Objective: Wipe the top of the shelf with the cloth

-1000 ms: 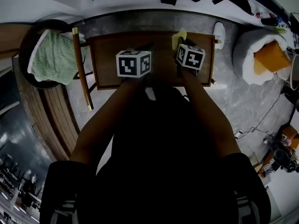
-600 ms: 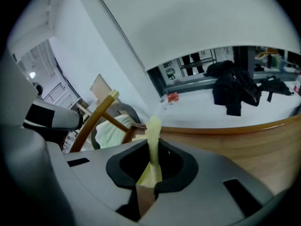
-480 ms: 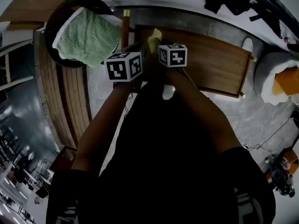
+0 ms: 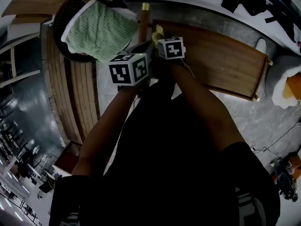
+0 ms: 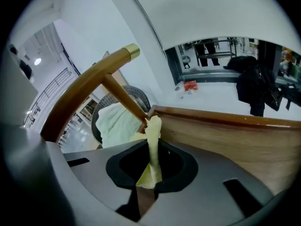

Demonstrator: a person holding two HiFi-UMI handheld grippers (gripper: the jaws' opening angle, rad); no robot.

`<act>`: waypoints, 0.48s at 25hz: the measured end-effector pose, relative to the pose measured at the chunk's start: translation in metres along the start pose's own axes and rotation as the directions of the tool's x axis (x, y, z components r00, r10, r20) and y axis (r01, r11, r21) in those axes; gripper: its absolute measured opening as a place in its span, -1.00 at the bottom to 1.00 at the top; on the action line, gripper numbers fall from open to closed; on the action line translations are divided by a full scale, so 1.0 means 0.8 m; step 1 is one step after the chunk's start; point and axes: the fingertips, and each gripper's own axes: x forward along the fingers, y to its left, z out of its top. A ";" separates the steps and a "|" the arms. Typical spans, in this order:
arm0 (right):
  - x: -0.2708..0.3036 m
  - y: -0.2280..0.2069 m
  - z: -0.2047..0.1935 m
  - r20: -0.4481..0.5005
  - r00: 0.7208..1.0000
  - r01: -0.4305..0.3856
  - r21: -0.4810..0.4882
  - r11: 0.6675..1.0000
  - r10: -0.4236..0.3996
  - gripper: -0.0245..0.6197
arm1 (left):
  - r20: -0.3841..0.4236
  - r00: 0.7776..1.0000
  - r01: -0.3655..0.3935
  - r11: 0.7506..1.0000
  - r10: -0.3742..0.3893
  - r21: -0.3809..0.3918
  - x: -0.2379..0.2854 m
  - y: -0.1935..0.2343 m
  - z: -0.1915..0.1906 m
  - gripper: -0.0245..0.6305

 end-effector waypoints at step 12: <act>-0.062 -0.077 -0.029 -0.035 0.997 0.073 -0.002 0.997 -0.073 -0.78 | -0.104 0.994 -0.033 0.998 0.039 0.061 0.062 -0.041 -0.039 -0.89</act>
